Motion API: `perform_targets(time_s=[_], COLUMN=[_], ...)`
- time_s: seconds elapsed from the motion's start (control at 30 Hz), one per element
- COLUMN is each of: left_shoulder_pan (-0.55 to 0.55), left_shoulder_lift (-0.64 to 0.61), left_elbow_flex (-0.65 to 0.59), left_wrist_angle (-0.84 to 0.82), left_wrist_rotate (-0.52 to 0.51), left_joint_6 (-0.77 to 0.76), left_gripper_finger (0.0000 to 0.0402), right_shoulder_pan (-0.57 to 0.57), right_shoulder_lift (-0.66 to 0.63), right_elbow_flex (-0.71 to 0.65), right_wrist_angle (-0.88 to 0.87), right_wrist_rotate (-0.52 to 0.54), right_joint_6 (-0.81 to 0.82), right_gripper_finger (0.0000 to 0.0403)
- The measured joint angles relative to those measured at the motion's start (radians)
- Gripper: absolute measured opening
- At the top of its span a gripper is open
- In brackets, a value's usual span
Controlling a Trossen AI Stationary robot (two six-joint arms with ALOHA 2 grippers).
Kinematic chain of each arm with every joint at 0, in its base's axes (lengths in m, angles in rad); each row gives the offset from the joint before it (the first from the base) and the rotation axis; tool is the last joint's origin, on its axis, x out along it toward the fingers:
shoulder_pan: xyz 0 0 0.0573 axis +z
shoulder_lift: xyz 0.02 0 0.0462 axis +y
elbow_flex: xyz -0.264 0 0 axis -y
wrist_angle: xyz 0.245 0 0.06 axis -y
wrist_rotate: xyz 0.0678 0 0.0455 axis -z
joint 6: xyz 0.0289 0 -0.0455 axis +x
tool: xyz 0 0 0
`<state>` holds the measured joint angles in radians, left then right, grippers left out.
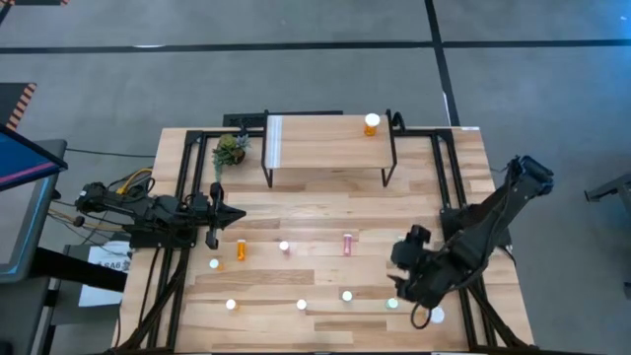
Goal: Pick and place medicine bottles onto shelf by color
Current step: Put the top left pink pill bottle on the shelf
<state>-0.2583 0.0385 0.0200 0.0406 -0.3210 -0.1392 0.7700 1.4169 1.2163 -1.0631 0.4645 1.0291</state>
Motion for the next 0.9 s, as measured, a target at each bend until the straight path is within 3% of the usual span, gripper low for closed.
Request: perform_targets(time_s=[0.2,0.33,0.67,0.8,0.9], left_shoulder_pan=[0.000,0.000,0.000,0.000,0.000], left_shoulder_lift=[0.000,0.000,0.000,0.000,0.000], left_elbow_flex=[0.000,0.000,0.000,0.000,0.000], left_wrist_angle=[0.000,0.000,0.000,0.000,0.001], left_wrist_rotate=[0.000,0.000,0.000,0.000,0.000], left_joint_6=[0.000,0.000,0.000,0.000,-0.012], left_gripper_finger=[0.0000,0.0000,0.0000,0.0000,0.0000], right_shoulder_pan=[0.007,0.048,0.157,0.146,0.143], right_shoulder_lift=[0.063,0.064,0.052,-0.013,-0.069], right_elbow_flex=[0.012,0.031,0.034,0.034,0.034], right_wrist_angle=[0.000,0.003,-0.034,-0.022,0.010], right_wrist_rotate=[-0.244,-0.270,-0.155,-0.143,-0.072], right_joint_6=[0.144,0.225,0.421,0.424,0.365], right_gripper_finger=[0.0390,0.0386,0.0370,0.0365,0.0362])
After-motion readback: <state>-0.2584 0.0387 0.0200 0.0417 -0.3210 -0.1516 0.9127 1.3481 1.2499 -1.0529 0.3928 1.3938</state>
